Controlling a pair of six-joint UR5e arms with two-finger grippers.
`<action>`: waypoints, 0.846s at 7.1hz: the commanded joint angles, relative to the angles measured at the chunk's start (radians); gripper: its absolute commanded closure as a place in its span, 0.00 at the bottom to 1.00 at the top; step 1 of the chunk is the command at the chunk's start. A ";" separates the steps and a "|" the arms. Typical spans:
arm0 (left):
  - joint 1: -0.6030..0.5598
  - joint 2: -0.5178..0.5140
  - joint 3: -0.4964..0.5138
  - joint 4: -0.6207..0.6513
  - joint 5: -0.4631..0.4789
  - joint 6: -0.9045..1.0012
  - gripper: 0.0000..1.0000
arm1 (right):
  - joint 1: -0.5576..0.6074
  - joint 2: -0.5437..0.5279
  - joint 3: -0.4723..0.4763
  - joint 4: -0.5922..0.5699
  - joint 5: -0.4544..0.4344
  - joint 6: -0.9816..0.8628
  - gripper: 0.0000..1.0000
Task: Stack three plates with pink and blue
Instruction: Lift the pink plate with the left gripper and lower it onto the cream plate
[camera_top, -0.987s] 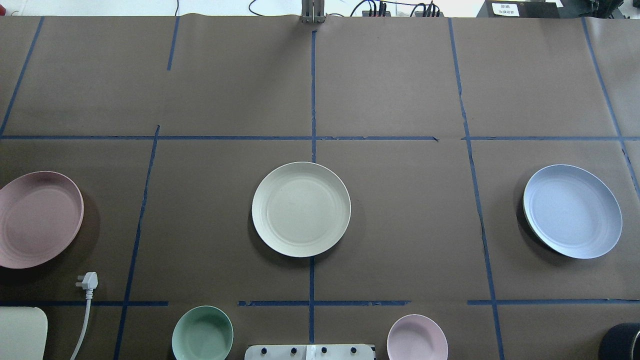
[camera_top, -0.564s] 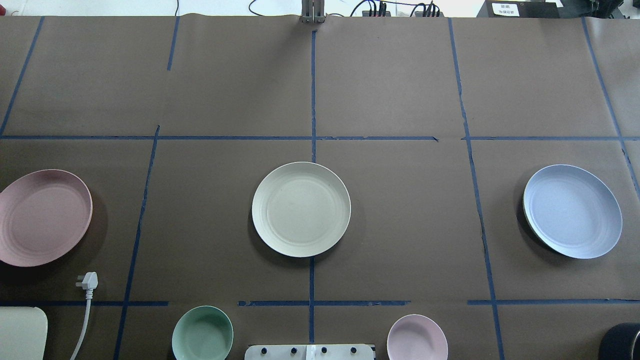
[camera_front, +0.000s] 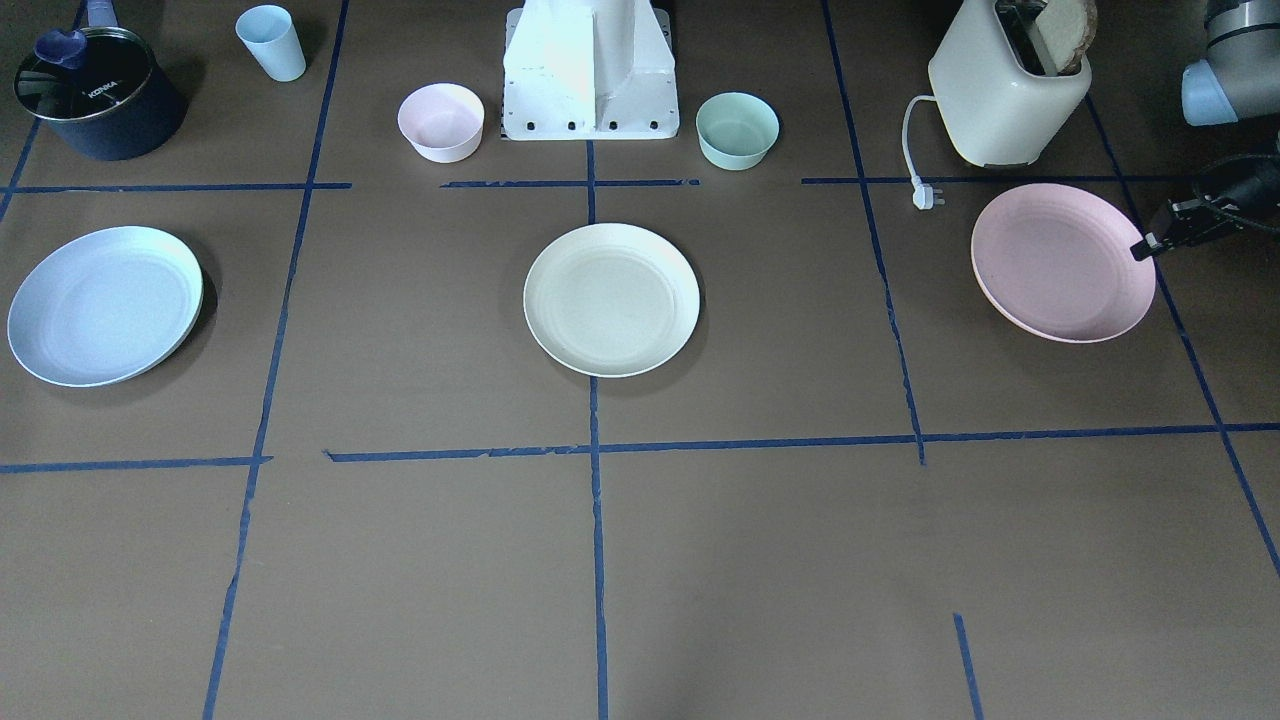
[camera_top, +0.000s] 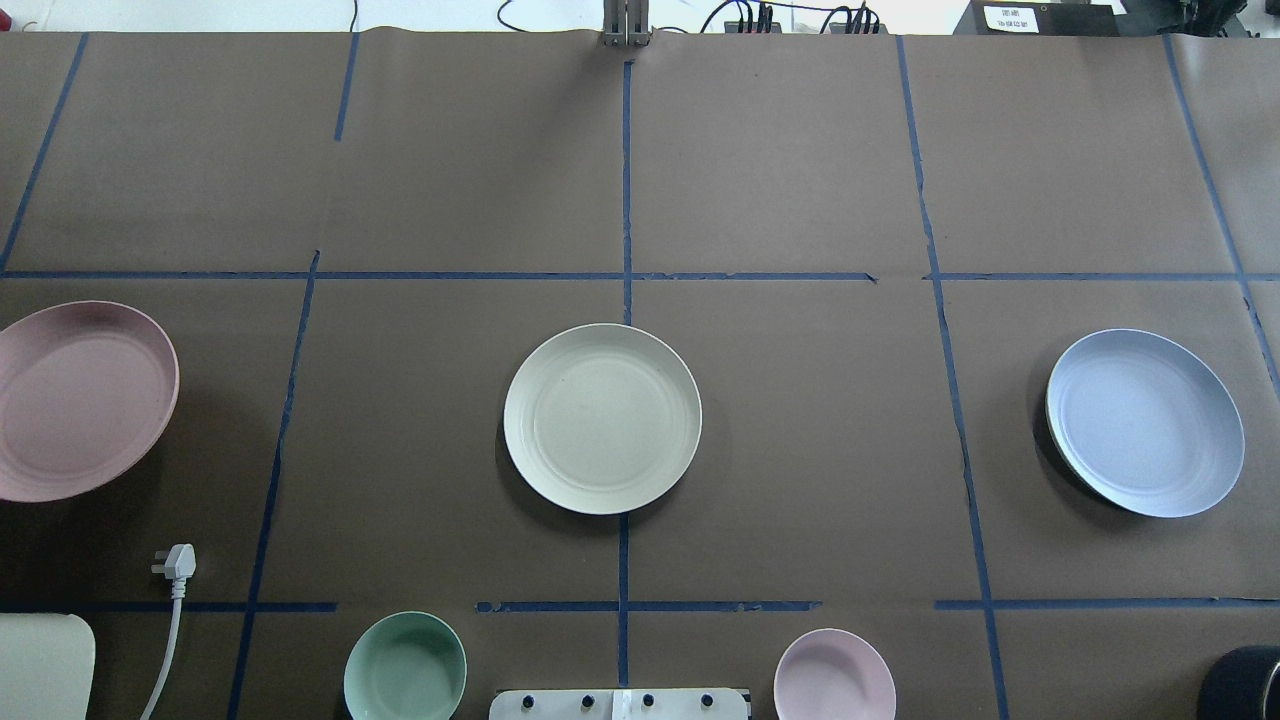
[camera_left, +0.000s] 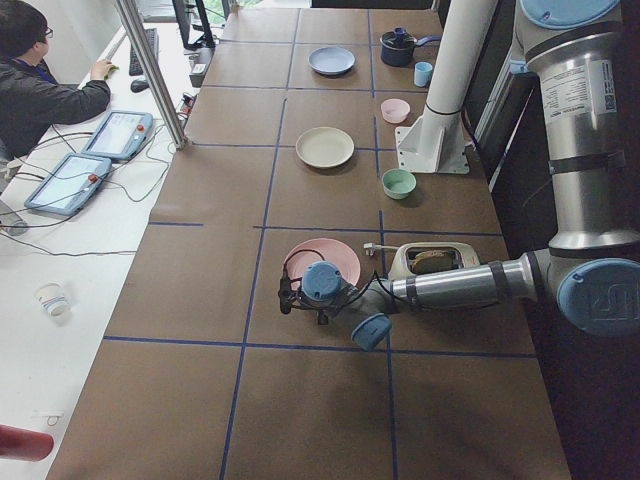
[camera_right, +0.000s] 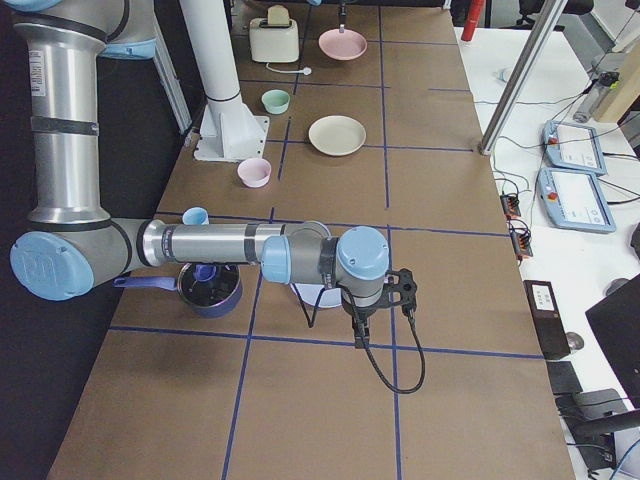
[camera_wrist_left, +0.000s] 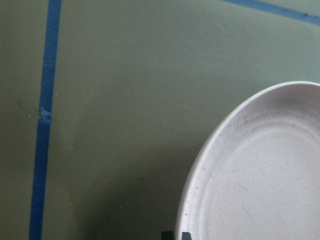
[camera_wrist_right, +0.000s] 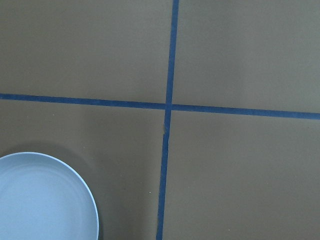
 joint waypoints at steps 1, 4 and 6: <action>-0.004 -0.098 -0.176 0.228 0.000 -0.090 1.00 | -0.009 -0.002 0.007 0.002 0.004 -0.001 0.00; 0.266 -0.234 -0.322 0.232 0.200 -0.555 1.00 | -0.016 -0.005 0.001 0.001 0.045 0.005 0.00; 0.490 -0.311 -0.359 0.243 0.413 -0.748 1.00 | -0.016 -0.005 0.002 0.001 0.072 0.006 0.00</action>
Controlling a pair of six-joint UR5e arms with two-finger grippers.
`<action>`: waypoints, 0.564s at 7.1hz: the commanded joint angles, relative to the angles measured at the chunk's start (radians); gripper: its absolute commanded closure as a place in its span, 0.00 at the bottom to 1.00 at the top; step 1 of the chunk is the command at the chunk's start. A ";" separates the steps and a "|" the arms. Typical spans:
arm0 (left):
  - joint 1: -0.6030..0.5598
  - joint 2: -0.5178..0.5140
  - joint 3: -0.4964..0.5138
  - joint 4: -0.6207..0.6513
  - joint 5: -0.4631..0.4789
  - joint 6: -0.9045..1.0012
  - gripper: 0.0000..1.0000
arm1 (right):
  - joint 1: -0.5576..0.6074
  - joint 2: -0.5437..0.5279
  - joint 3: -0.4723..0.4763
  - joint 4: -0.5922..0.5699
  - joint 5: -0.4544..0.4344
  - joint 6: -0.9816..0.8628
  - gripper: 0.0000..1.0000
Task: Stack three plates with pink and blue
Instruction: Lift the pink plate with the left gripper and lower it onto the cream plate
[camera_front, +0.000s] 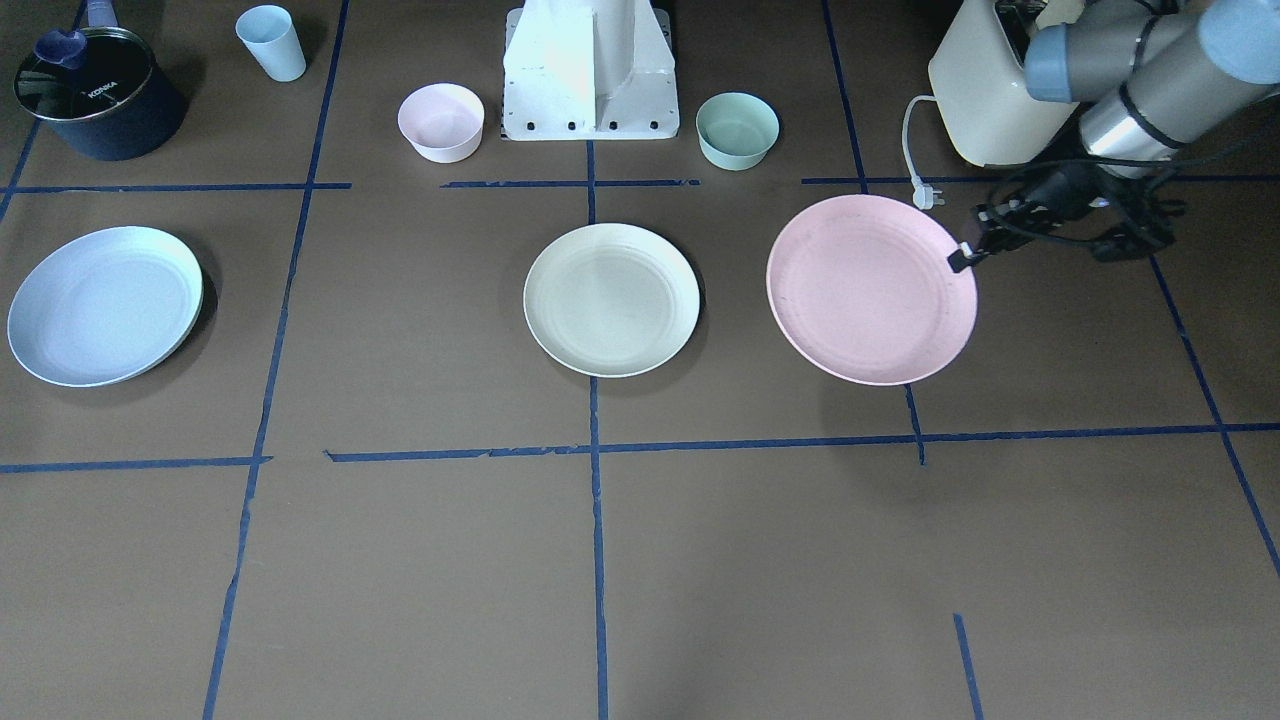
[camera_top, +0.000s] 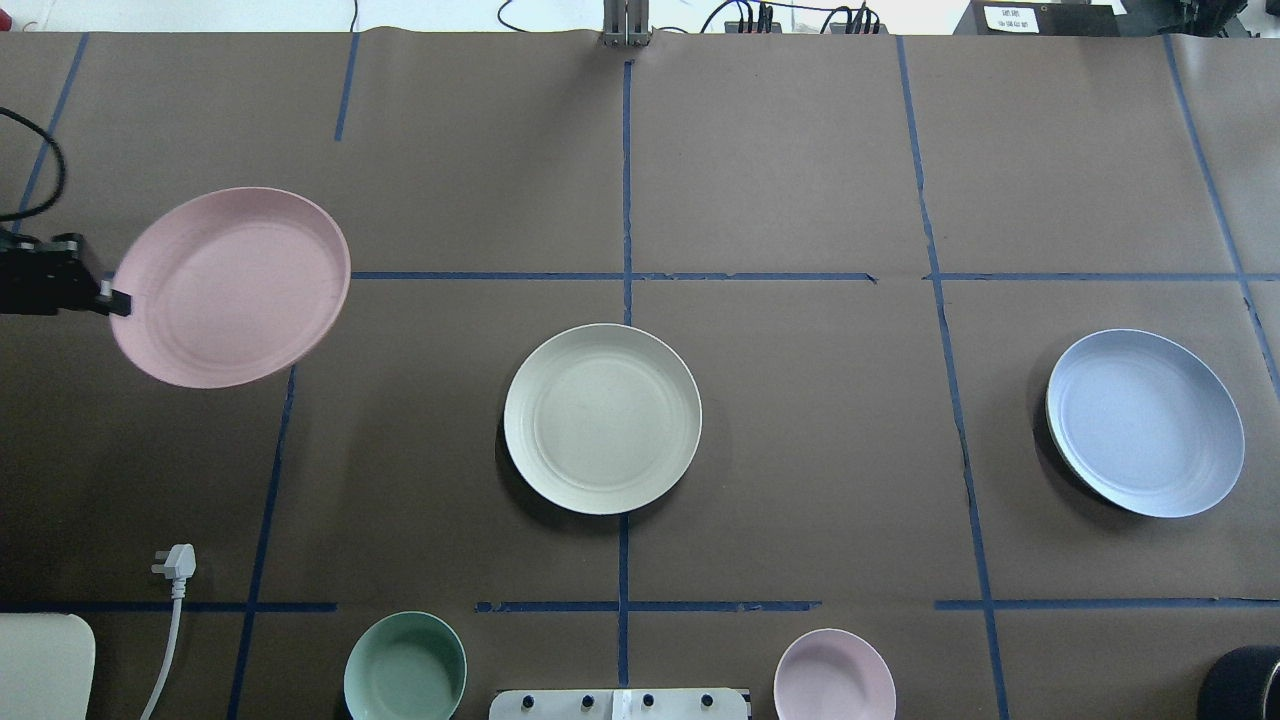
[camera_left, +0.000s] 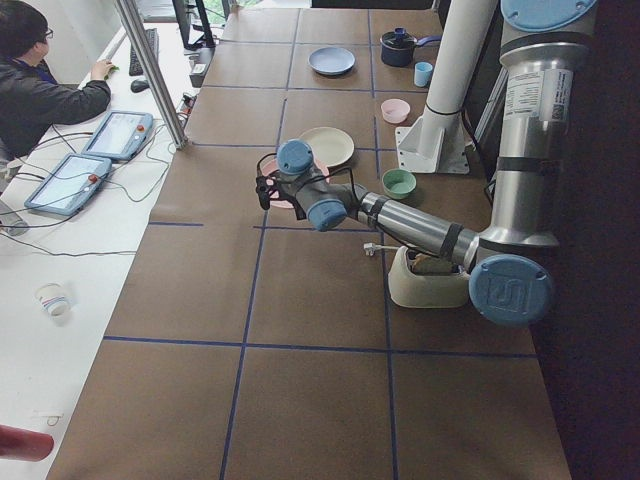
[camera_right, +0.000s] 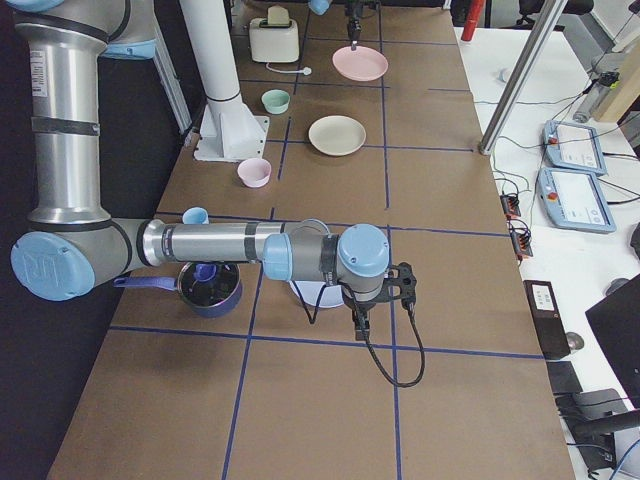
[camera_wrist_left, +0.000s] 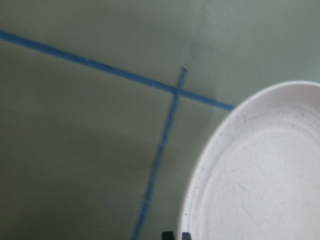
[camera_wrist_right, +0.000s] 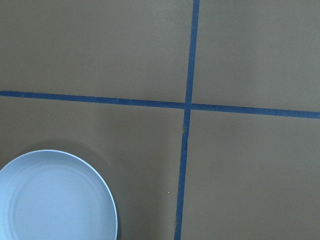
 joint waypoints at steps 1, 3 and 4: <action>0.240 -0.140 -0.019 0.078 0.218 -0.195 1.00 | 0.000 0.000 0.001 0.000 0.018 0.001 0.00; 0.377 -0.288 -0.002 0.187 0.323 -0.269 1.00 | 0.000 0.000 0.001 0.000 0.018 0.003 0.00; 0.397 -0.293 0.001 0.187 0.325 -0.286 1.00 | 0.000 0.000 -0.001 0.000 0.018 0.003 0.00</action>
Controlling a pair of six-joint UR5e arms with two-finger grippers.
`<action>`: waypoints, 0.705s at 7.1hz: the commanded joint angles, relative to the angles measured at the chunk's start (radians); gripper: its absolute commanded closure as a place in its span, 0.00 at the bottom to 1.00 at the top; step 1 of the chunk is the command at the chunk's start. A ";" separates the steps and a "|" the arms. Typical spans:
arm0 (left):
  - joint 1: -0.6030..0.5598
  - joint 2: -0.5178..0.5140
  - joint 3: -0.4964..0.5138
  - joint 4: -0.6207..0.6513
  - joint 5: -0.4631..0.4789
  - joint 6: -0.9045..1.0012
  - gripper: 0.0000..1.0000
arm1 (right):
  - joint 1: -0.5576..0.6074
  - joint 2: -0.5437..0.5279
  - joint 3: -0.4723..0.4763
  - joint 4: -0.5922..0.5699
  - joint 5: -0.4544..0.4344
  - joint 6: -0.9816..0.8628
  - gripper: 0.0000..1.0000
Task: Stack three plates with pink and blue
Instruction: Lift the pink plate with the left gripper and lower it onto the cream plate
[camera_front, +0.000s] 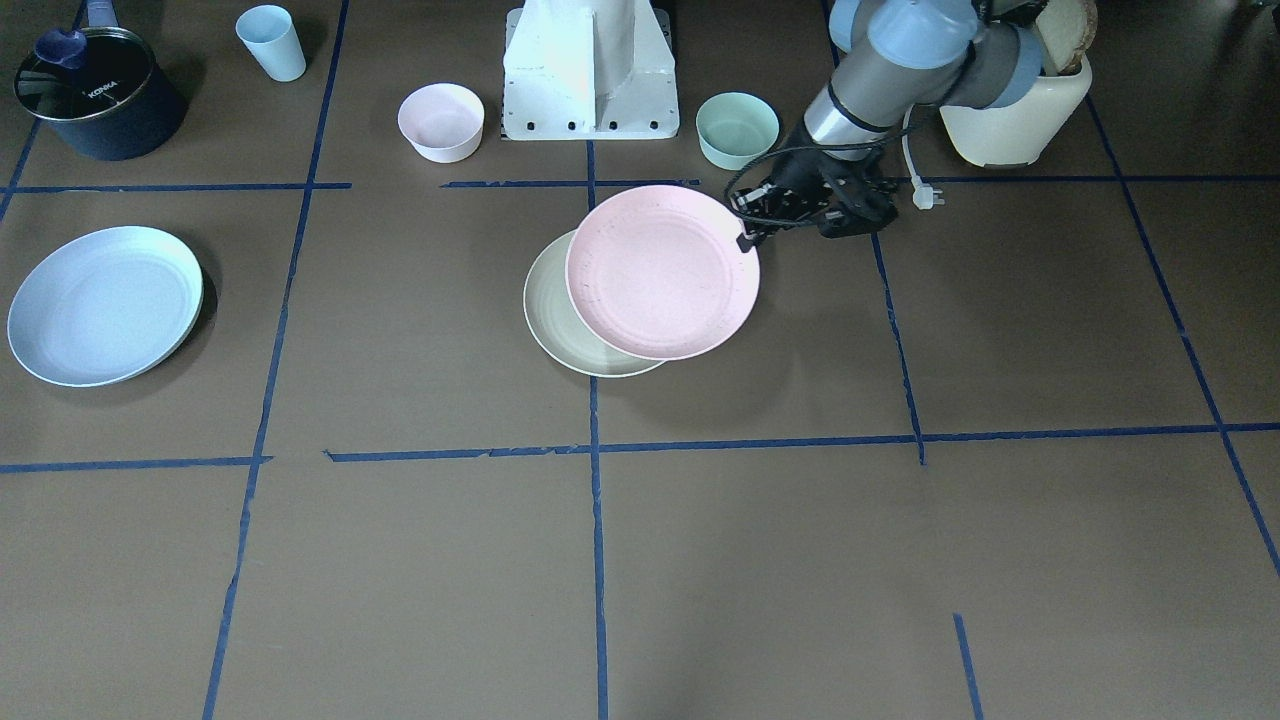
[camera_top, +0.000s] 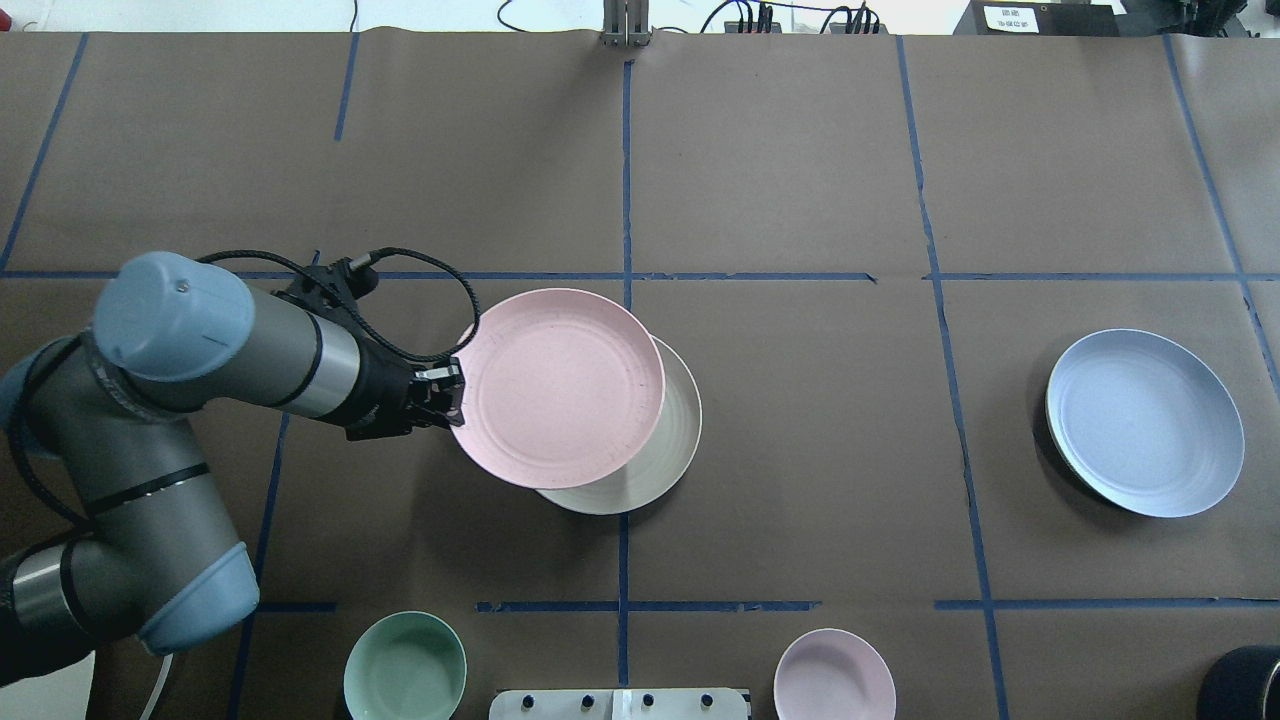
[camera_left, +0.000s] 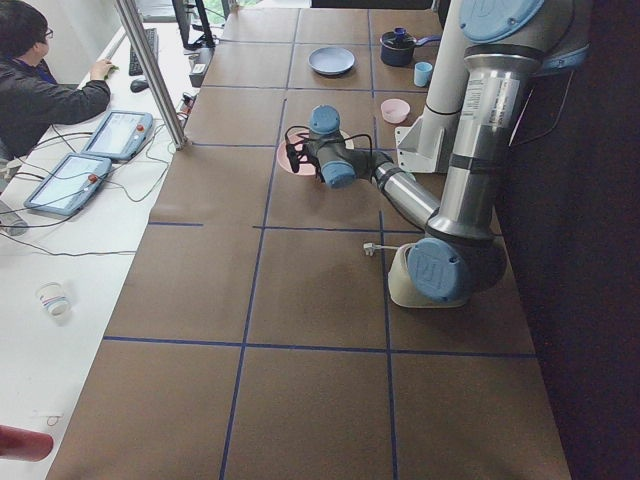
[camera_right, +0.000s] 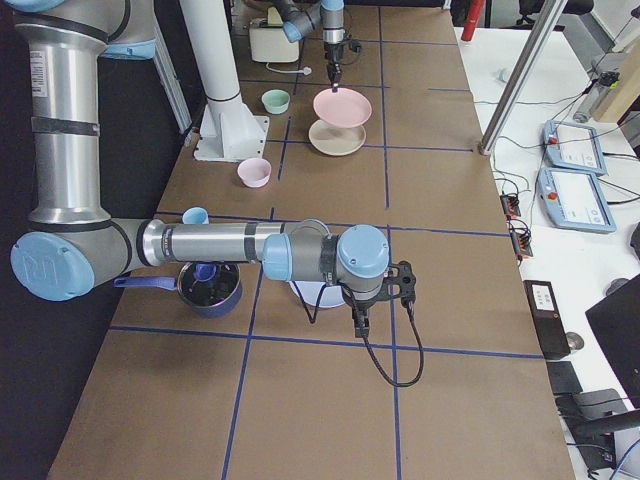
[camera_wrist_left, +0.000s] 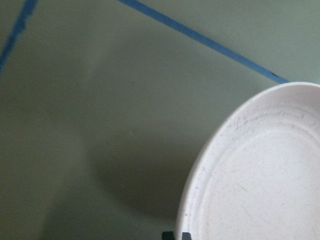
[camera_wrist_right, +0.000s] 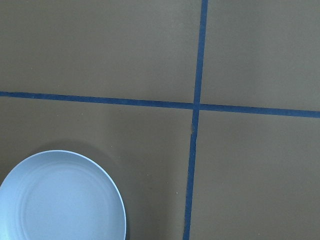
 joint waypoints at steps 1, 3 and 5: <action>0.046 -0.031 0.007 0.020 0.023 -0.033 1.00 | 0.000 -0.002 -0.001 0.000 0.000 0.000 0.00; 0.057 -0.046 0.026 0.020 0.023 -0.033 0.98 | 0.000 -0.005 -0.001 0.000 0.002 0.000 0.00; 0.057 -0.049 0.050 0.020 0.024 -0.028 0.97 | 0.000 -0.005 -0.003 0.000 0.002 -0.001 0.00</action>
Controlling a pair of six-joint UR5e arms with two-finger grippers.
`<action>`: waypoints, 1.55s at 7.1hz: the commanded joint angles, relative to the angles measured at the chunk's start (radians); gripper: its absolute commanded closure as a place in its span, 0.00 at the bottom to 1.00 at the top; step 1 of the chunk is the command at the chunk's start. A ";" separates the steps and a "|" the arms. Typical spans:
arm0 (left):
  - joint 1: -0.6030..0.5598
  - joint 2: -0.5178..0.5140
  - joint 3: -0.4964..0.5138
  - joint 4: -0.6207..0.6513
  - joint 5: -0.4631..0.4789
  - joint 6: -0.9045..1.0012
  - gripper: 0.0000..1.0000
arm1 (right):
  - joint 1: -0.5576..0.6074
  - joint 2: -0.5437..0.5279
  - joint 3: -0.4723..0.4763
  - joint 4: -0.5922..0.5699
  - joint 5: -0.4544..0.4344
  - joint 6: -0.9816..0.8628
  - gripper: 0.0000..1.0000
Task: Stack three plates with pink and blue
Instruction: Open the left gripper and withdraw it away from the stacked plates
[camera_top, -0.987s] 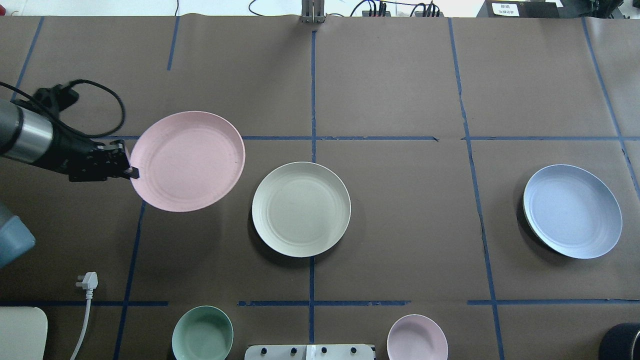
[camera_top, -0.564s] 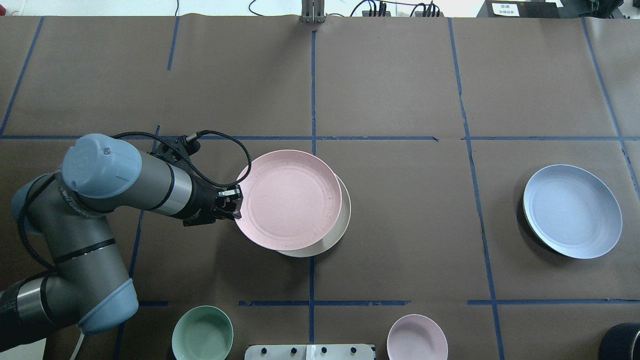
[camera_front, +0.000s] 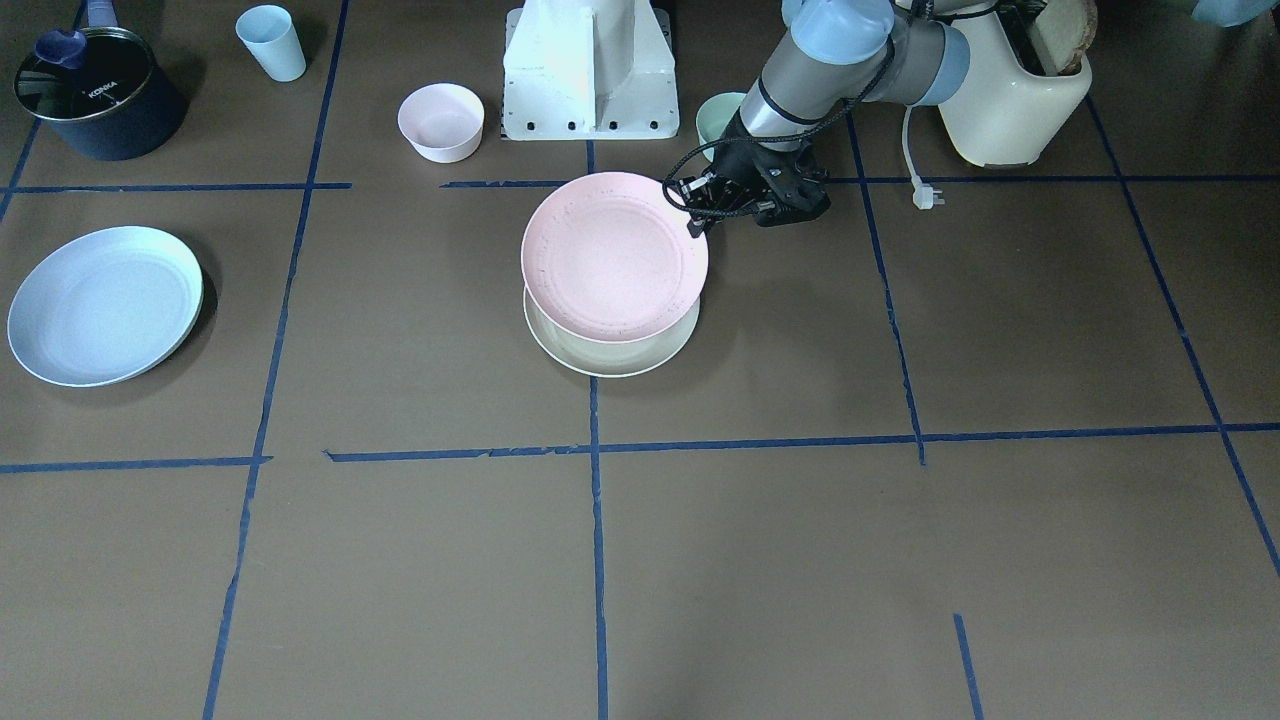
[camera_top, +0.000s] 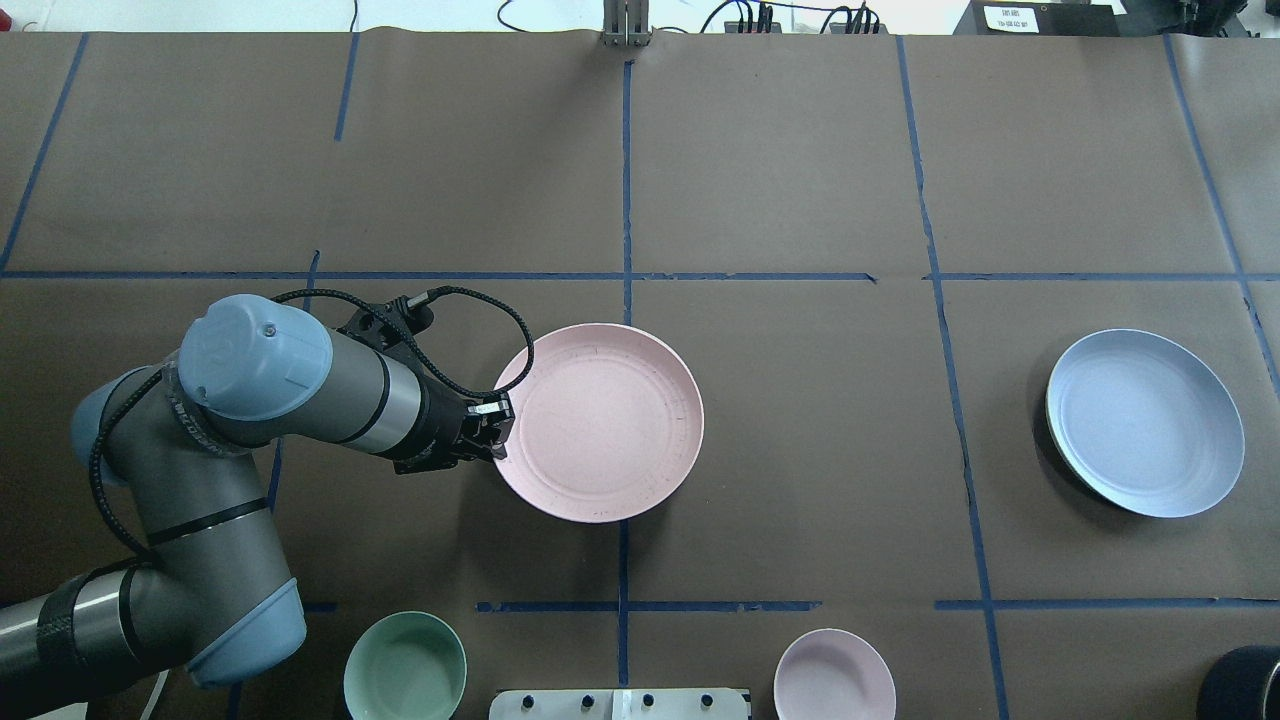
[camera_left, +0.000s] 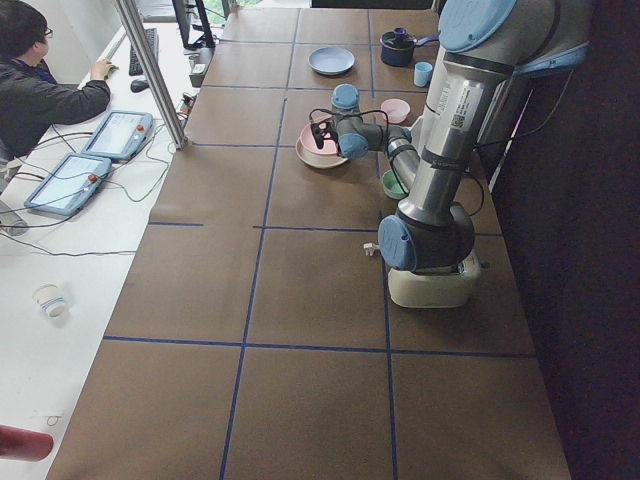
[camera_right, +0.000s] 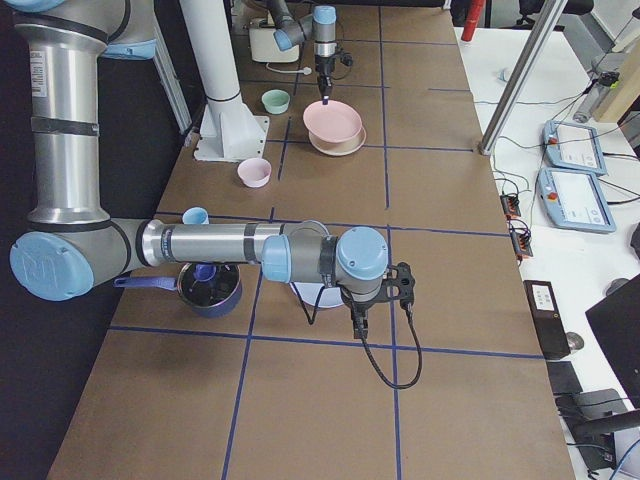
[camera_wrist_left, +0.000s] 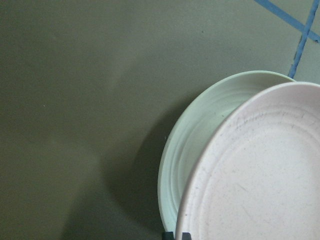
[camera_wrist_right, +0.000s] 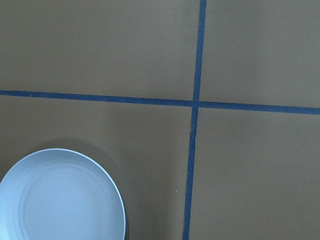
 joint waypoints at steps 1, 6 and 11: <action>0.001 -0.003 0.015 0.000 0.000 0.004 0.97 | 0.000 0.000 0.000 0.000 0.000 -0.001 0.00; -0.005 -0.012 -0.003 -0.003 0.023 -0.001 0.00 | -0.021 -0.002 -0.004 0.000 -0.001 -0.001 0.00; -0.107 0.017 -0.187 0.266 -0.059 0.092 0.00 | -0.237 -0.141 -0.118 0.597 -0.069 0.442 0.00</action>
